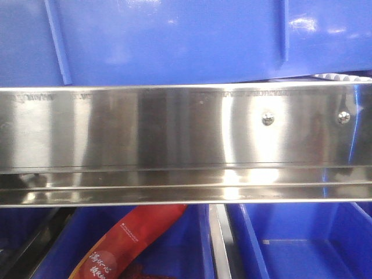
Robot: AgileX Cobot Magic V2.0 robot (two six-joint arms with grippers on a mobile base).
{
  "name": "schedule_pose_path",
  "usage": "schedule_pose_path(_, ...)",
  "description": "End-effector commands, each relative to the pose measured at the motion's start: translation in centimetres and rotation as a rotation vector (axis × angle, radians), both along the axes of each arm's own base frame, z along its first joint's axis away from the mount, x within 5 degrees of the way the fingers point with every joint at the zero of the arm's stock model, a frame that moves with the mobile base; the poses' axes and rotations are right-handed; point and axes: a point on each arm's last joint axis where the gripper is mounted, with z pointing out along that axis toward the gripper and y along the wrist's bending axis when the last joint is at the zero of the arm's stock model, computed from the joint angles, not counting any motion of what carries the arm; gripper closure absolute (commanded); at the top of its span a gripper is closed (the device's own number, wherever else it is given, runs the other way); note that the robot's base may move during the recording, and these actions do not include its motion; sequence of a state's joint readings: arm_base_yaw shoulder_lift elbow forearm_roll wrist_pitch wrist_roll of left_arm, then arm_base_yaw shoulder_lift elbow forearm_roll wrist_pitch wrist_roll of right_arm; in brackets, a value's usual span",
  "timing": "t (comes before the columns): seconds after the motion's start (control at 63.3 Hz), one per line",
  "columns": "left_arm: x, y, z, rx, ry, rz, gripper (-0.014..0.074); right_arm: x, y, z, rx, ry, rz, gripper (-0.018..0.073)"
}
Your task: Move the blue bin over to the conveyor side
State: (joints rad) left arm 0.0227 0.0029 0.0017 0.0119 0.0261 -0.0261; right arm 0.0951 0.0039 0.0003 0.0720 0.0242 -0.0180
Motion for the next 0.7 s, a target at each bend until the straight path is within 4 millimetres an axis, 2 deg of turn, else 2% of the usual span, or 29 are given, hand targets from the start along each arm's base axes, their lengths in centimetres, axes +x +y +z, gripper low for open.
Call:
schedule_pose_path(0.0, 0.0, 0.0, 0.2, -0.002, -0.019, 0.001, 0.0615, 0.0, 0.0, 0.2, -0.004, -0.021, -0.008, 0.0638)
schedule_pose_path(0.111, -0.1, 0.0, 0.4, -0.001, -0.044, 0.0, 0.0615, 0.0, -0.1, 0.2, -0.004, -0.023, -0.008, 0.0638)
schedule_pose_path(0.253, -0.1, 0.0, 1.0, -0.002, -0.105, -0.001, 0.0615, -0.2, -0.2, 1.3, 0.023, -0.148, -0.017, 0.0638)
schedule_pose_path(0.332, -0.2, 0.1, 1.6, -0.089, -0.172, -0.003, 0.0615, -0.3, -0.2, 2.1, 0.043, -0.177, -0.018, 0.0638)
schedule_pose_path(0.379, -0.5, 0.1, 2.5, -0.133, -0.202, -0.005, 0.0615, -0.5, -0.2, 3.0, 0.042, -0.168, -0.013, 0.0638)
schedule_pose_path(0.474, -1.2, 0.0, 5.4, -0.141, -0.199, -0.019, 0.0615, -1.5, -0.1, 5.8, 0.032, -0.097, 0.008, 0.0638)
schedule_pose_path(0.6, -3.1, -0.2, 9.5, -0.1, -0.16, -0.033, 0.0615, -3.9, -0.1, 10.8, 0.022, -0.076, 0.031, 0.0638)
schedule_pose_path(0.679, -3.8, -0.3, 11.7, -0.086, -0.095, -0.036, 0.0615, -4.3, 0.0, 13.6, 0.013, -0.031, 0.04, 0.0638)
